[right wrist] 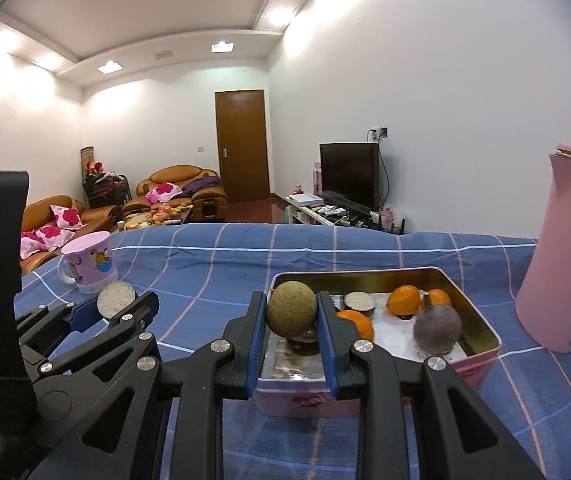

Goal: Organize fruits
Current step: 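Carry the jar and kiwi toward the tin box with both tools, then lower the jar and kiwi into the tin box and open both grippers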

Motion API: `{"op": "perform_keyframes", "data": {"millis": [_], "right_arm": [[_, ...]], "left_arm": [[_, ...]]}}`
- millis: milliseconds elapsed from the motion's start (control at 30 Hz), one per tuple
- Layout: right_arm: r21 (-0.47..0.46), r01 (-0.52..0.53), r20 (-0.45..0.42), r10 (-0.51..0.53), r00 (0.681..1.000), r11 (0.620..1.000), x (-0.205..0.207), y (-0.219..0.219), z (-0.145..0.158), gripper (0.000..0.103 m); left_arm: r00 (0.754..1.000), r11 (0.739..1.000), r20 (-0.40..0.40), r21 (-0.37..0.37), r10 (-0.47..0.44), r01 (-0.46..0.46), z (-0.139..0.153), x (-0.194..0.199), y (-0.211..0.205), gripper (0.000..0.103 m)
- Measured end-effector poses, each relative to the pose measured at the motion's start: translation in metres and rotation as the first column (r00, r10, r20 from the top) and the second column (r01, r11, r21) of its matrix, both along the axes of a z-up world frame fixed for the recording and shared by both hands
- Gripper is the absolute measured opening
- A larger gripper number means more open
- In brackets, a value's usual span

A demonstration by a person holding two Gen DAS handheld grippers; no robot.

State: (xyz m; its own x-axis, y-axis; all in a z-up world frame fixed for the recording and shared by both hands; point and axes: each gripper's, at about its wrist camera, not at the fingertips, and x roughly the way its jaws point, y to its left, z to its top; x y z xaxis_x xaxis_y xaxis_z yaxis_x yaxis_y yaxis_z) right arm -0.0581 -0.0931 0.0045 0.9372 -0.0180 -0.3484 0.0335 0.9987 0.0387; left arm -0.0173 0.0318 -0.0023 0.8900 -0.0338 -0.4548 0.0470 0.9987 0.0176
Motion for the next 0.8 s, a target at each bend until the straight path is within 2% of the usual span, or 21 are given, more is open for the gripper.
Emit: {"op": "perform_keyframes", "data": {"millis": [800], "right_arm": [[0.003,0.079,0.003,-0.079,0.997,0.997,-0.016,-0.051,0.002,0.027]], "left_arm": [[0.995,0.994,0.011,0.03,-0.103,0.103,0.002,-0.005,-0.058,0.036]]}}
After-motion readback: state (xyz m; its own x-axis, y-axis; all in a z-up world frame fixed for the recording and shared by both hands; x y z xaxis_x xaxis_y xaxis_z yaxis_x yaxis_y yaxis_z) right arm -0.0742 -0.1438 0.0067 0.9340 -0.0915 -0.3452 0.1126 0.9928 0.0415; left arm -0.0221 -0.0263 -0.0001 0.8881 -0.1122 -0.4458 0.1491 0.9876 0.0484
